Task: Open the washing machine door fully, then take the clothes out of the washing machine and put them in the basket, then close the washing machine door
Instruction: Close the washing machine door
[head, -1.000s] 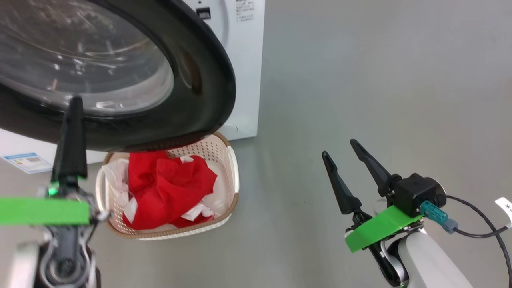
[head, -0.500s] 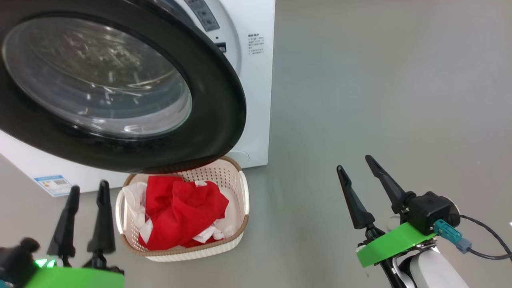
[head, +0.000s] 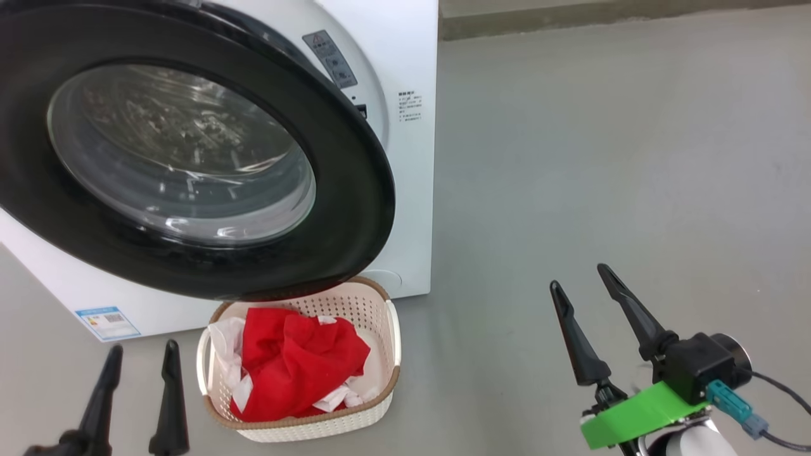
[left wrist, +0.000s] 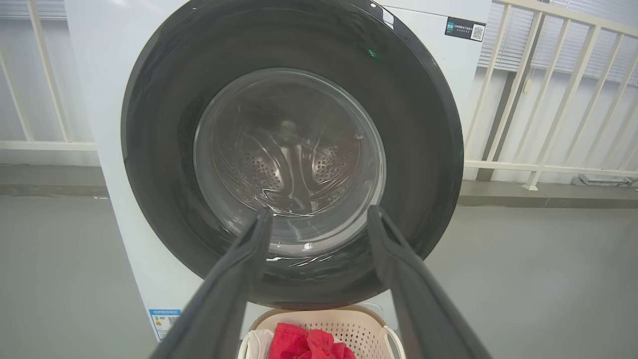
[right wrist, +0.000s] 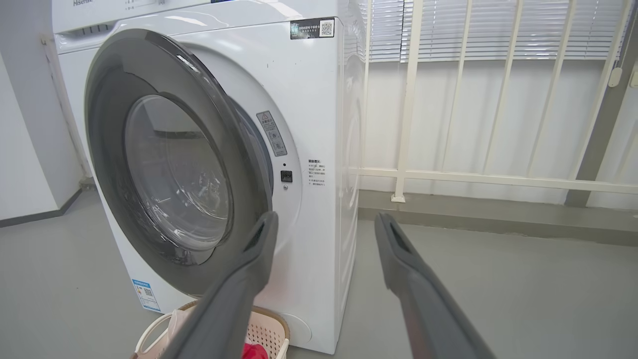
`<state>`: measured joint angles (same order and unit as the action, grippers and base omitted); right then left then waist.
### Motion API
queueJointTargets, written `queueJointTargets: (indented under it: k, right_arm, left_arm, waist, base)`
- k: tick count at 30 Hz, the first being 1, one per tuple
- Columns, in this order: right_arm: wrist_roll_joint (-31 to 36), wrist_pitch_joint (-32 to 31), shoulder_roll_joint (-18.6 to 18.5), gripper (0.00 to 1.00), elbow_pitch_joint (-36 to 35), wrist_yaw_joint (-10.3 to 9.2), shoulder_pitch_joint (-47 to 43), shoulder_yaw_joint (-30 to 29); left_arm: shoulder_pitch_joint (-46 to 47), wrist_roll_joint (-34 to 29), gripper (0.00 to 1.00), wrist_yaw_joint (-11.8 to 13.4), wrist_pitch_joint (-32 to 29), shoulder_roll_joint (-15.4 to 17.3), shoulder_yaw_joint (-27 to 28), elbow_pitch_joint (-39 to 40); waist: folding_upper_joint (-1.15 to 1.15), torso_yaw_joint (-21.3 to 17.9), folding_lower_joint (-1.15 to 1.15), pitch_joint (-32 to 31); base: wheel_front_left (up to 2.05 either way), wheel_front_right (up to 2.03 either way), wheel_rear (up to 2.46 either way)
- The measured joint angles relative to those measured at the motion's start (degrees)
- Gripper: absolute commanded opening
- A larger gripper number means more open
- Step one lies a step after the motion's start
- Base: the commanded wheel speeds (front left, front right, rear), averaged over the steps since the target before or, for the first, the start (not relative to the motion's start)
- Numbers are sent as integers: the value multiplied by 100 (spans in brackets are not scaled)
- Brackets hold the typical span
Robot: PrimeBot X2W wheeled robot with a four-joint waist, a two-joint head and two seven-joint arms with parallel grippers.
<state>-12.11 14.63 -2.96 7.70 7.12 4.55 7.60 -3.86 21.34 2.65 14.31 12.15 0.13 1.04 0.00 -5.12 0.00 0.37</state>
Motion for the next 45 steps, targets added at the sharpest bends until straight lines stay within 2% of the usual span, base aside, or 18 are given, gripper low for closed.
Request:
queueJointTargets:
  k: [9,16,26,27,29,30,32,38,45]
  right_arm:
    - [115,0,3,100,-118,0,-341,-64]
    - [114,0,4,100,-175,0,-476,-40]
    - [113,0,5,99,-125,0,-476,32]
    - [113,0,5,85,-112,0,-476,36]
    - [114,0,5,44,-77,0,-475,53]
    - [114,0,5,33,-57,0,-475,58]
    - [114,0,5,0,-20,0,-472,73]
    - [-27,0,2,0,349,0,-359,181]
    - [-287,0,-7,0,1060,0,373,636]
  left_arm:
    - [-434,-382,100,-170,0,-311,140,-35]
    - [-570,-622,100,-220,0,-396,182,-62]
    - [-570,-635,100,-226,0,-476,393,-1]
    - [-570,-635,100,-226,0,-487,399,12]
    - [-570,-657,100,-227,0,-514,400,25]
    - [-570,-676,100,-229,0,-536,400,33]
    - [-570,-676,100,-269,0,-568,388,40]
    - [-570,-716,100,-319,0,-603,331,67]
    - [-564,-717,100,-328,0,-634,226,51]
  waist:
    - [0,-19,0,-190]
    - [0,-35,0,-261]
    - [0,-21,0,-247]
    - [0,-17,0,-247]
    - [0,-8,0,-247]
    - [0,-2,0,-245]
    - [0,16,0,-243]
    - [0,103,0,-224]
    - [0,262,0,-159]
  base:
    - [0,0,0]
    - [0,0,0]
    - [0,0,0]
    - [0,0,0]
    - [0,0,0]
    - [0,0,0]
    - [0,0,0]
    - [0,0,0]
    - [0,0,0]
